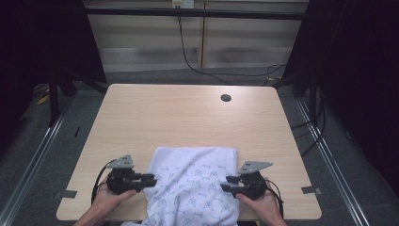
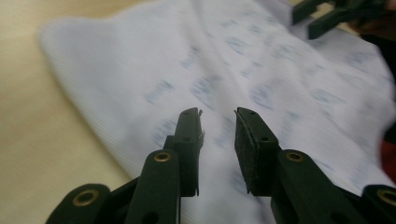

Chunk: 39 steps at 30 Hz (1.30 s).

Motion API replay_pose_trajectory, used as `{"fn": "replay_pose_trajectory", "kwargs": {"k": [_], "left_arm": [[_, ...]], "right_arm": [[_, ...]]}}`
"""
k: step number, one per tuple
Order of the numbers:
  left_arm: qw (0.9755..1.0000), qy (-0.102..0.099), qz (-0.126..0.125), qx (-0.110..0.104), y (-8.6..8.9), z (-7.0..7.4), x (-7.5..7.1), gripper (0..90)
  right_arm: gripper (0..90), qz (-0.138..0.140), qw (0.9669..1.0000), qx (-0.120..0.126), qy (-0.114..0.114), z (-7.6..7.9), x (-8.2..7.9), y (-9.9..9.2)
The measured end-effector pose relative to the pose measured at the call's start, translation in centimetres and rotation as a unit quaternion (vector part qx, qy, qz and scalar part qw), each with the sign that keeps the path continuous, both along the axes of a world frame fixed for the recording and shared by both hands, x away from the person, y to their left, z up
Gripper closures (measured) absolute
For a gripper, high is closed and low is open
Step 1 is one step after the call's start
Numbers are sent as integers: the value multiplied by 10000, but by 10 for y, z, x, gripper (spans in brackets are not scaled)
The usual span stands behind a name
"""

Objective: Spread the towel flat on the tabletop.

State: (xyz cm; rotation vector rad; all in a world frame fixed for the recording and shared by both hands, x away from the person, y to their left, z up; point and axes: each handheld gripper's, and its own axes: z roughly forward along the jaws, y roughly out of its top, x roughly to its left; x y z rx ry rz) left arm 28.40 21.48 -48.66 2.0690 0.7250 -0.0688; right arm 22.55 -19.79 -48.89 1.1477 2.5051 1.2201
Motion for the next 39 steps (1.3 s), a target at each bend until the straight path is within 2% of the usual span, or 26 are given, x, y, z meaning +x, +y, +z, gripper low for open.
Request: {"fn": "replay_pose_trajectory", "kwargs": {"k": [3, 6, 9, 12, 14, 17, 19, 20, 22, 23, 24, 26, 28, 31, 33, 35, 36, 38, 39], "left_arm": [[9996, 8, 172, 222, -12, -10, 23, 706], [9994, 77, 137, 311, -19, -19, 28, 706], [9993, 30, 47, 380, -18, -18, 20, 702], [9994, 49, -57, 339, -14, -18, 9, 701], [9990, 17, -131, 418, -11, -16, -1, 700], [9988, 152, -337, 319, -5, -16, -17, 692], [9988, 138, -384, 257, 0, -13, -25, 678], [9990, 128, -397, 145, 3, -12, -26, 677], [9997, 23, -210, 103, 8, -7, -20, 674], [10000, 25, -84, 17, 10, -6, -14, 674], [10000, -7, 87, 26, 12, -5, -6, 676], [9991, -55, 410, 77, 17, -5, 10, 677], [9974, 10, 715, 73, 20, -8, 23, 671], [9974, 98, 699, 130, 17, -13, 32, 619], [9970, 82, 709, 288, 12, -16, 33, 613], [9981, 154, 523, 283, 6, -19, 34, 637], [9984, 118, 448, 314, 3, -19, 34, 684], [9990, 67, 380, 229, -2, -17, 33, 800], [9991, -22, 376, 177, -6, -13, 32, 832]], "right_arm": [[627, -176, 9995, 159, -196, 6, 19, -5], [633, -192, 9996, 168, -144, 1, 36, -2], [630, -65, 9999, -140, -5, -9, 37, 5], [629, -99, 9999, -133, 38, -12, 28, 4], [628, -77, 9999, -134, 30, -12, 20, 1], [629, 11, 9999, -116, 88, -11, 6, -2], [624, 71, 9997, -199, 160, -8, -1, -3], [624, 29, 9996, -265, 70, -6, -2, -4], [627, -94, 9998, -172, -66, -2, 4, -9], [628, -233, 9995, -137, -160, 1, 10, -11], [628, -344, 9990, -138, -235, 3, 15, -14], [623, -596, 9967, -382, -409, 5, 27, -17], [616, -819, 9952, -317, -424, 5, 35, -24], [586, -1004, 9936, -318, -399, 2, 40, -30], [577, -1102, 9926, -391, -329, -2, 41, -32], [588, -1003, 9942, -297, -264, -6, 41, -32], [657, -982, 9944, -302, -239, -7, 42, -31], [796, -871, 9954, -323, -249, -8, 41, -28], [851, -871, 9953, -330, -265, -8, 41, -27]]}}
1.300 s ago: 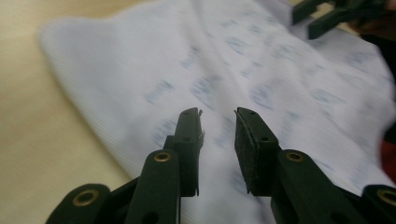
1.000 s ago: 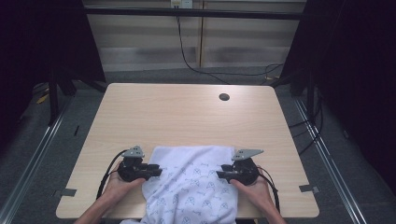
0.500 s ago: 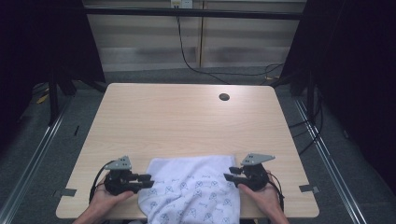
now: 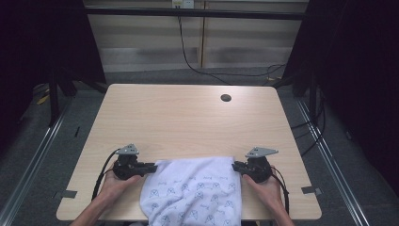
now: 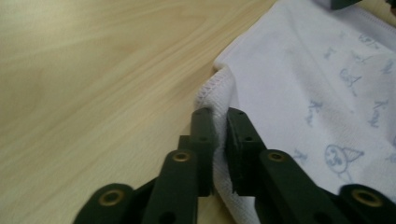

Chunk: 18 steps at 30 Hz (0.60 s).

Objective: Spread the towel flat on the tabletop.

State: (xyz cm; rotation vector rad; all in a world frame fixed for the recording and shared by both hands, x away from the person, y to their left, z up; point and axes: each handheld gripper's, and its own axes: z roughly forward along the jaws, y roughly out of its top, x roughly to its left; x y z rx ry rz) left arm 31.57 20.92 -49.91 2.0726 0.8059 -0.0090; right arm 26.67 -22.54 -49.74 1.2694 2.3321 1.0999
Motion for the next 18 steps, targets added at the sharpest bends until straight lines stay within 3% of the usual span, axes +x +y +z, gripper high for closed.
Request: {"fn": "replay_pose_trajectory", "kwargs": {"k": [3, 5, 7, 8, 10, 11, 14, 16, 18], "left_arm": [[9993, -161, -226, -231, -12, 14, -6, 841], [9974, -169, -488, -499, -26, 22, -13, 820], [9947, -51, -872, -549, -40, 24, -20, 758], [9939, -100, -1003, -440, -47, 23, -25, 727], [9924, 12, -1101, -549, -49, 22, -27, 697], [9918, 79, -1097, -649, -48, 22, -26, 679], [9939, -6, -781, -784, -31, 26, -19, 666], [9967, -95, -406, -695, -16, 26, -12, 690], [9979, -9, -282, -580, -9, 20, -8, 692]], "right_arm": [[884, -12, 9999, 110, -31, 2, -1, -1], [886, -5, 9998, 164, -55, 2, -1, -1], [885, 4, 9998, 173, -69, 2, -1, -1], [885, 10, 9998, 194, -82, 2, -2, -1], [886, 50, 9997, 200, -116, 3, -2, -1], [886, 60, 9997, 212, -123, 3, -3, -1], [886, 68, 9996, 228, -136, 4, -4, -1], [886, 87, 9996, 238, -141, 4, -4, -2], [886, 72, 9995, 262, -130, 4, -4, -2]]}}
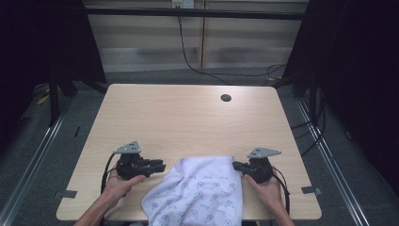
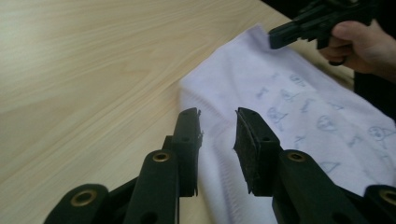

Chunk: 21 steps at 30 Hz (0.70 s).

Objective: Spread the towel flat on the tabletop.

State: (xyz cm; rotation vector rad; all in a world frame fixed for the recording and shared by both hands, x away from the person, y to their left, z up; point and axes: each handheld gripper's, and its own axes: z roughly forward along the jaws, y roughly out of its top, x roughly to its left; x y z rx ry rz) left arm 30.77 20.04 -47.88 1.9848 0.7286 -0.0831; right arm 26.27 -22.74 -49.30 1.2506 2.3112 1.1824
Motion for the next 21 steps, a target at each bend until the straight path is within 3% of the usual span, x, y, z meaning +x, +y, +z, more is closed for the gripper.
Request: {"fn": "replay_pose_trajectory", "kwargs": {"k": [1, 2, 4, 8, 14, 16, 20, 21], "left_arm": [[9998, 34, 48, 179, 1, -5, 1, 686], [9997, 88, 38, 207, 0, -10, 0, 676], [9992, 111, -126, 376, -8, -17, -3, 634], [9967, -32, -443, 675, -31, -21, -12, 622], [9939, -250, -649, 856, -44, -21, -25, 583], [9946, -350, -669, 706, -45, -19, -29, 584], [9931, -258, -811, 804, -50, -23, -31, 564], [9925, -314, -865, 801, -52, -23, -32, 560]], "right_arm": [[886, 6, 10000, 5, 1, 0, 0, 0], [886, 11, 10000, 4, -1, 0, 0, 0], [885, 25, 10000, -4, 15, -1, 1, 1], [885, 22, 10000, 12, 2, 0, 1, 1], [885, 44, 10000, 63, -13, 2, -2, -1], [885, 56, 10000, 61, -20, 1, -2, -1], [885, 50, 9999, 94, -12, 2, -2, -1], [885, 52, 9999, 96, -11, 2, -2, -1]]}}
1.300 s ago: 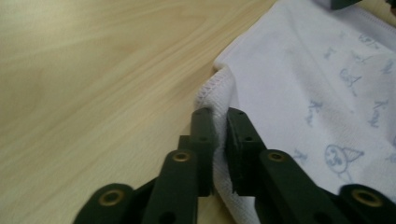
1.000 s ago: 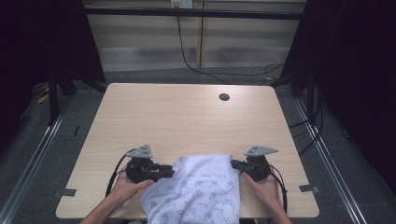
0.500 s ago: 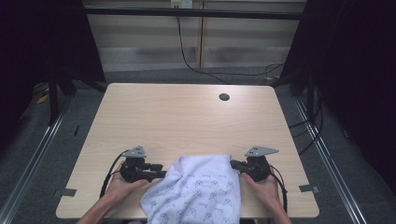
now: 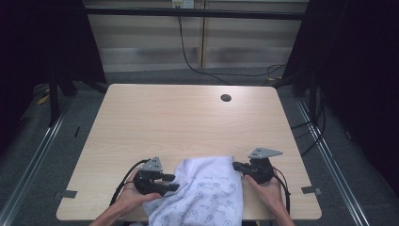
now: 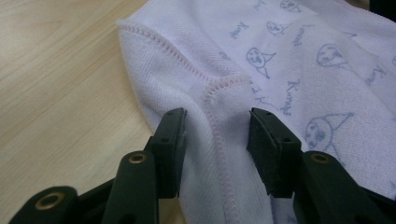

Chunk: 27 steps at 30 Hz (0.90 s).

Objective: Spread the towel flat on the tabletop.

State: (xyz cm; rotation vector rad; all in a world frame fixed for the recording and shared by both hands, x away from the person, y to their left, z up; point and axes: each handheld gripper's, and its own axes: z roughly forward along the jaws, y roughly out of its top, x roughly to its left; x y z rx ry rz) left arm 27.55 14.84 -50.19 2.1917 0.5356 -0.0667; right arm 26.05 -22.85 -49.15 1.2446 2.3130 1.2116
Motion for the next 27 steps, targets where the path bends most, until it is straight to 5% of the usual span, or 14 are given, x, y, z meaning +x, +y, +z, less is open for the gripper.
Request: {"fn": "replay_pose_trajectory", "kwargs": {"k": [7, 9, 13, 18, 21, 25, 27], "left_arm": [[9982, -475, 80, 348, -3, 2, -3, 681], [9983, -404, 189, 367, 2, 3, 0, 732], [9979, -240, 595, -66, 24, 9, 12, 760], [9967, -178, 579, -533, 28, 20, 18, 736], [9986, -162, 317, -382, 12, 17, 17, 712], [9996, 16, 287, 84, -2, 3, 16, 615], [9996, 23, 282, 48, -4, 0, 16, 584]], "right_arm": [[884, 16, 10000, 4, 34, 0, 0, 0], [884, -1, 10000, -17, 18, 0, 1, -1], [886, -121, 9999, -28, 48, 1, 0, -6], [887, -196, 9998, 6, 81, 1, 0, -13], [886, -167, 9998, 28, 56, 0, 0, -12], [886, -139, 9999, 41, 48, 1, 0, -12], [886, -131, 9999, 64, 52, 1, -1, -12]]}}
